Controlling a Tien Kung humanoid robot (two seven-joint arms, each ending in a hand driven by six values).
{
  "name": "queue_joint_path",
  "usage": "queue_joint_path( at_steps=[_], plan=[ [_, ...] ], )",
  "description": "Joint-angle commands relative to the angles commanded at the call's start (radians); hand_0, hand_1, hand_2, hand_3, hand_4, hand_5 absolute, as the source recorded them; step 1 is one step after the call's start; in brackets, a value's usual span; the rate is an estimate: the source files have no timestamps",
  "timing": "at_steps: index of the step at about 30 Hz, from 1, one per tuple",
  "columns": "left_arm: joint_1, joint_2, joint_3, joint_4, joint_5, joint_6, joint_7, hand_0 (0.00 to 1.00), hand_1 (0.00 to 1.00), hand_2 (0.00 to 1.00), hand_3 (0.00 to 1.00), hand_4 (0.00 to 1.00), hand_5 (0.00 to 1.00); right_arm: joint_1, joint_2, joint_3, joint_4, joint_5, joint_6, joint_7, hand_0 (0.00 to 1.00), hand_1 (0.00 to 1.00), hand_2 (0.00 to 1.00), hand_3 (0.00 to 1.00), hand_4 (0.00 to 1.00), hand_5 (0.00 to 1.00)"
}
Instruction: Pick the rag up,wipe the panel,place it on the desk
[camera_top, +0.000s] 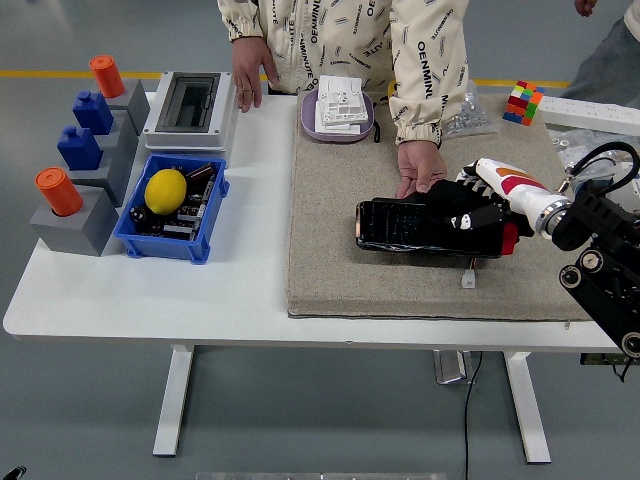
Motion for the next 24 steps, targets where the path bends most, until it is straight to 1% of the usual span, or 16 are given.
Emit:
queue_joint_path(
  at_steps=[5, 11, 16, 20, 24],
  plan=[
    [0.0, -0.001, -0.003, 0.0, 0.001, 0.0, 0.0, 0.721, 0.715, 0.767, 0.619, 0.683, 0.57, -0.019, -0.046, 0.022, 0.0, -0.002, 0.003, 0.0, 0.287, 0.4, 0.458, 0.451, 0.89, 0.002],
    [-0.002, -0.002, -0.004, 0.0, 0.001, -0.001, -0.002, 0.721, 0.716, 0.768, 0.619, 0.684, 0.571, -0.033, -0.079, 0.041, 0.0, -0.005, 0.005, 0.001, 0.287, 0.399, 0.458, 0.451, 0.891, 0.002],
    [0.0, -0.002, -0.006, 0.0, 0.003, 0.0, -0.001, 0.721, 0.716, 0.768, 0.619, 0.684, 0.571, -0.051, -0.116, 0.063, 0.0, -0.007, 0.008, 0.001, 0.287, 0.399, 0.458, 0.451, 0.891, 0.002],
    [0.001, -0.002, -0.005, 0.0, 0.002, 0.0, 0.0, 0.721, 0.716, 0.767, 0.618, 0.683, 0.569, -0.057, -0.13, 0.073, -0.001, -0.009, 0.009, 0.001, 0.288, 0.399, 0.458, 0.451, 0.892, 0.002],
    [0.0, -0.003, -0.005, 0.0, 0.002, -0.001, -0.001, 0.721, 0.716, 0.767, 0.621, 0.684, 0.57, -0.056, -0.132, 0.074, 0.001, -0.009, 0.009, 0.001, 0.287, 0.399, 0.458, 0.45, 0.894, 0.002]
  ],
)
